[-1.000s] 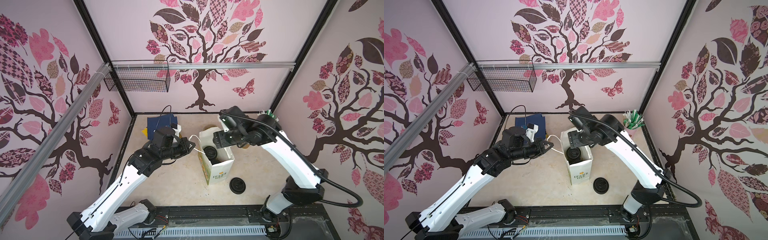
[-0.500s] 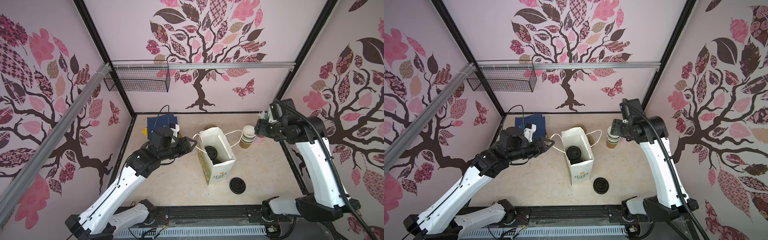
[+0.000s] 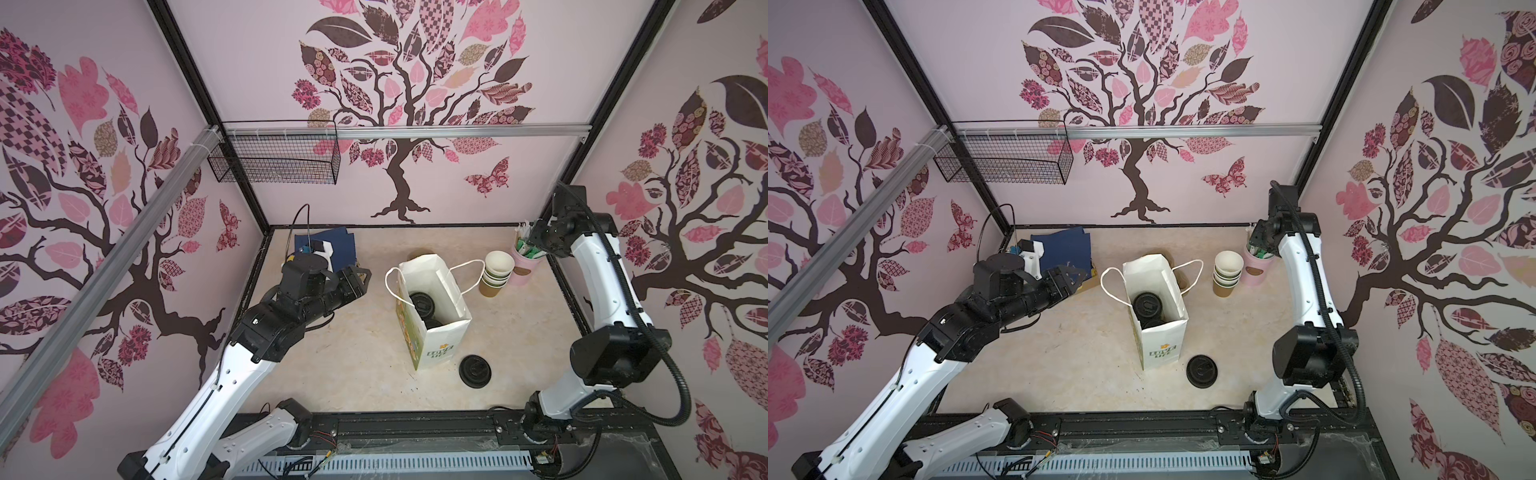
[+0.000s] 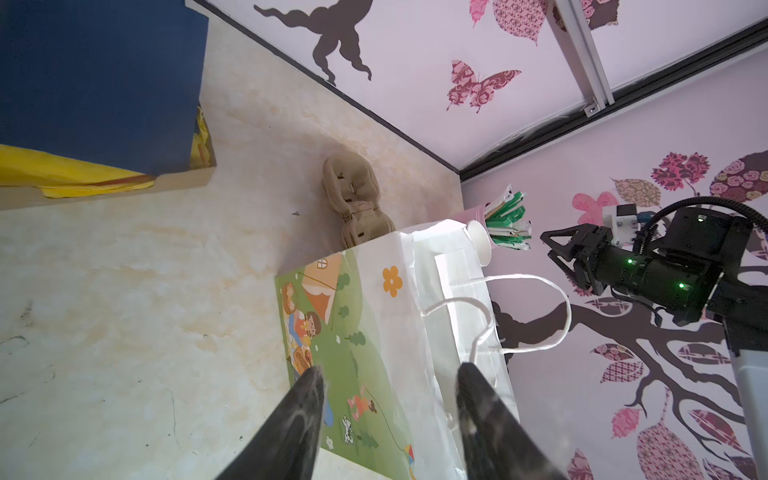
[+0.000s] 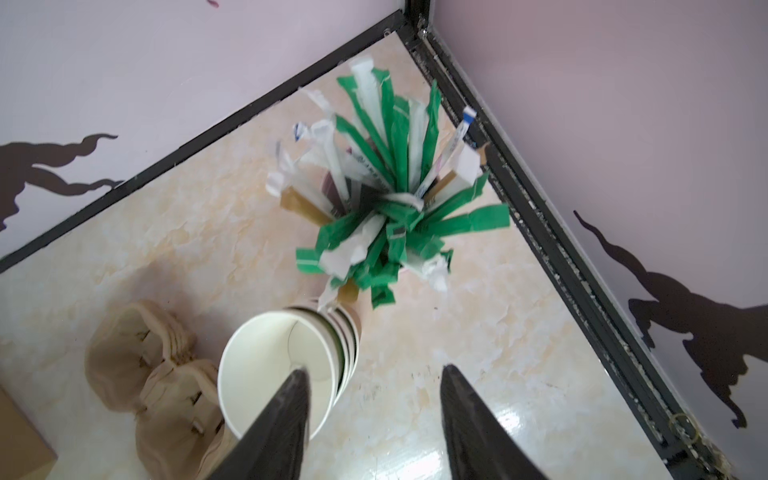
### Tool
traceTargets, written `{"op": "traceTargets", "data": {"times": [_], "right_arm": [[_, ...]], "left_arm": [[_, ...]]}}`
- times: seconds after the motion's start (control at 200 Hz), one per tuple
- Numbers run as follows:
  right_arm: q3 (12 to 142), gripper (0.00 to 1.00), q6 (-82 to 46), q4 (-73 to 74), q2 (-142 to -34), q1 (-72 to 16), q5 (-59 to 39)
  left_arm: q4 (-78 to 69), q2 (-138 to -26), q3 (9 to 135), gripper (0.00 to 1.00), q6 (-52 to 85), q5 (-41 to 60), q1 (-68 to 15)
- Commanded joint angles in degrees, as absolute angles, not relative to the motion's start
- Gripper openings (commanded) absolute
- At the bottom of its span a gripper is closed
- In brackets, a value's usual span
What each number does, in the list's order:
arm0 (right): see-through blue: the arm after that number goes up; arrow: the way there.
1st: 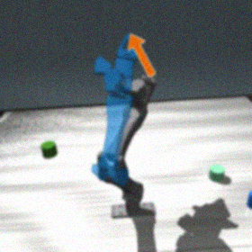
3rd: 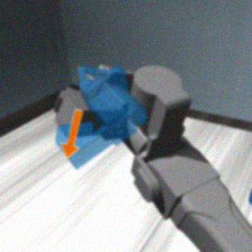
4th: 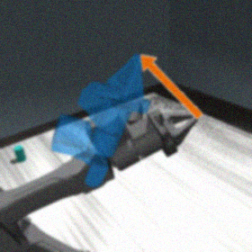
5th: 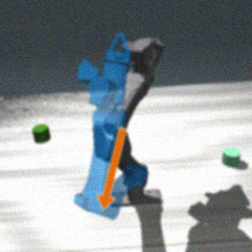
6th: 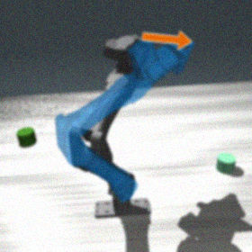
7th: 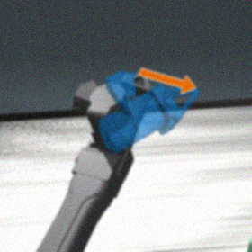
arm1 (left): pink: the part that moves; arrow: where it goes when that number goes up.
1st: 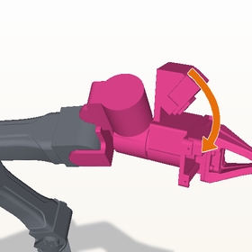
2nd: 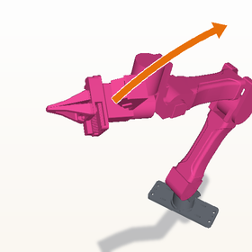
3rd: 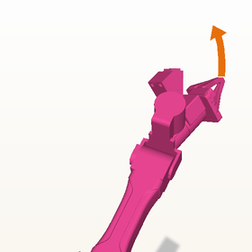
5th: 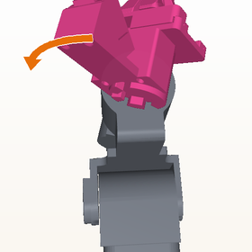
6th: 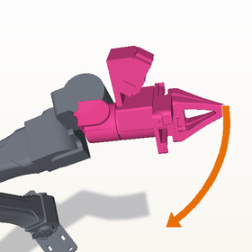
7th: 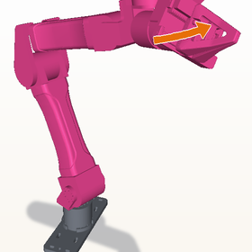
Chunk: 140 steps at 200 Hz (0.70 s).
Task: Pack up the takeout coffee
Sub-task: 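Move the right gripper over the straw cup while the left releases the handle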
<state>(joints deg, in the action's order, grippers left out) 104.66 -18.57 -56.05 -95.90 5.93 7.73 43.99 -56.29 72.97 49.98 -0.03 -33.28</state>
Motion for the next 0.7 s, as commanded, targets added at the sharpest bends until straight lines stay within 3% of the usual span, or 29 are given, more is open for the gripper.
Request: {"op": "traceTargets", "data": {"times": [0.0, 0.165, 0.695], "right_arm": [[110.97, 0.52, -15.22, -51.24, -100.33, 6.67, 7.61], [120.06, 0.48, -12.92, -53.86, -108.53, 8.7, 8.03], [126.72, 0.41, -12.28, -50.87, -118.07, 11.16, 1.08]], "left_arm": [[40.87, -56.12, 73.59, 0.55, 48.1, -4.61, -32.93], [38.26, -57.16, 73.74, 0.55, 45.79, -6.38, -32.71], [32.21, -60.0, 72.06, 0.55, 42.65, -8.17, -32.45]]}}
